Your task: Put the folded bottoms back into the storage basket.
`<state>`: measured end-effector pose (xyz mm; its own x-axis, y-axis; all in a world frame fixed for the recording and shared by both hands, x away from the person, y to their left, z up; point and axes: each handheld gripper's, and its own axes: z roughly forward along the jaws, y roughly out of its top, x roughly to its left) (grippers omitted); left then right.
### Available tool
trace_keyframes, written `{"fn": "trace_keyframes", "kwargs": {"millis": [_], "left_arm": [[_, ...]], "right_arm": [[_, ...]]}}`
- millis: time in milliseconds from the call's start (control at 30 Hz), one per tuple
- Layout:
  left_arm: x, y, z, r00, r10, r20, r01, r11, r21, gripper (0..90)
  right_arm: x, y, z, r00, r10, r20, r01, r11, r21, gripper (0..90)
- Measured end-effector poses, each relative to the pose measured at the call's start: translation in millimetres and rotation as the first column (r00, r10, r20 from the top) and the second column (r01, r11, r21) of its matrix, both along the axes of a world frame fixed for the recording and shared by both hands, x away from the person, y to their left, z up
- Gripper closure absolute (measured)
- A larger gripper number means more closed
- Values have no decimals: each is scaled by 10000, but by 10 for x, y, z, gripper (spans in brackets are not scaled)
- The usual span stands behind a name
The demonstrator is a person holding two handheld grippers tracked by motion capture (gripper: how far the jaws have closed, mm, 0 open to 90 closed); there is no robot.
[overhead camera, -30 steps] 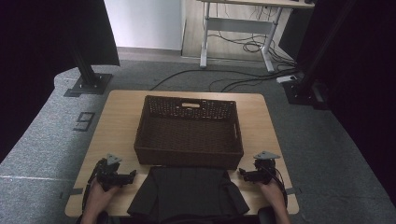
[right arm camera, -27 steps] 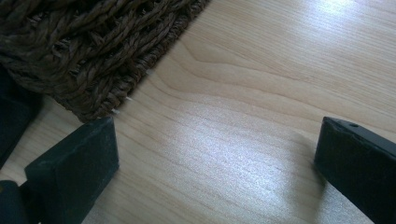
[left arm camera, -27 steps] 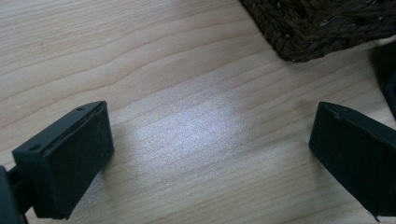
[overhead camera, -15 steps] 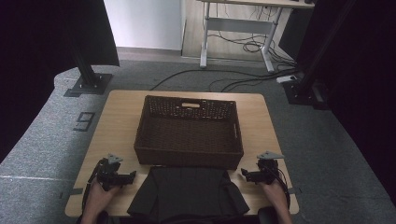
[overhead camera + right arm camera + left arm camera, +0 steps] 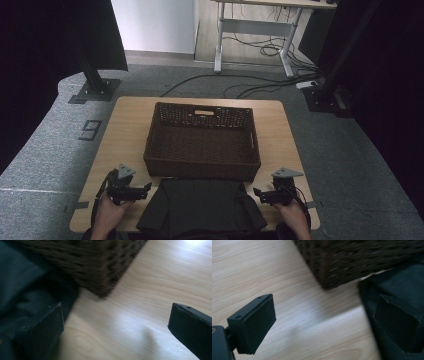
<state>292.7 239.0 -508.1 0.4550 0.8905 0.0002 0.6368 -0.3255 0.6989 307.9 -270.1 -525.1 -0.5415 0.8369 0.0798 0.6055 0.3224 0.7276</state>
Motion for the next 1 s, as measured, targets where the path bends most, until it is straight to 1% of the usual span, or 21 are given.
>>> {"fn": "trace_keyframes", "kwargs": {"millis": [67, 233, 300, 400, 500, 567, 767, 800, 867, 1000], "left_arm": [[-27, -67, 19, 9998, -194, 44, 194, 9998, -26, 35], [-90, -267, 44, 9975, -705, 83, 706, 9974, -143, 32], [-112, -366, 36, 9950, -995, 66, 995, 9949, -138, 29], [-135, -510, 29, 9906, -1366, 14, 1366, 9906, -15, 20], [-147, -613, 36, 9874, -1581, -33, 1580, 9873, -170, 15], [-152, -661, 42, 9853, -1707, -78, 1702, 9845, -433, 13], [-165, -765, 21, 9853, -1668, -368, 1636, 9835, -772, 0], [-165, -788, 8, 9862, -1595, -450, 1557, 9848, -768, 0], [-159, -827, -20, 9885, -1398, -583, 1363, 9888, -603, 0], [-141, -851, -65, 9897, -1171, -825, 1135, 9924, -472, 0]], "right_arm": [[-45, 52, 31, 9999, 150, -18, -150, 9999, -17, 4], [-145, 180, 102, 9989, 461, -69, -460, 9988, 175, 13], [-178, 233, 116, 9982, 574, -146, -570, 9979, 318, 13], [-221, 321, 129, 9966, 786, -238, -775, 9960, 434, 13], [-253, 411, 147, 9949, 962, -316, -941, 9936, 618, 13], [-269, 473, 160, 9930, 1111, -403, -1080, 9915, 728, 12], [-273, 680, 166, 9877, 1434, -622, -1376, 9865, 892, 0], [-267, 715, 162, 9874, 1446, -647, -1385, 9862, 911, 0], [-246, 790, 134, 9864, 1465, -749, -1396, 9860, 907, 0], [-192, 879, 52, 9879, 1250, -917, -1196, 9908, 630, 0]]}}
